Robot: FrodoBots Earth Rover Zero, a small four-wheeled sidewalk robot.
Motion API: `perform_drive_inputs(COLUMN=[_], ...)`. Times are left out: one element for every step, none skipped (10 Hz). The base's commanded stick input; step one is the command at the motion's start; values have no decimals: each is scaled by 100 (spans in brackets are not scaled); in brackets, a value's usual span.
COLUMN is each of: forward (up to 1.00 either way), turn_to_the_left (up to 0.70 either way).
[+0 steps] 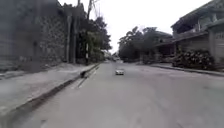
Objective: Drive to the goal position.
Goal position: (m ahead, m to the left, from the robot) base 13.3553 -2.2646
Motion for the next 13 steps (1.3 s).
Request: perform_drive_inputs(forward=[100,100,100,100,100,100,100,100,100,100,100,100,100], turn_to_the_left=[0,0,0,0,0,0,0,0,0,0,0,0,0])
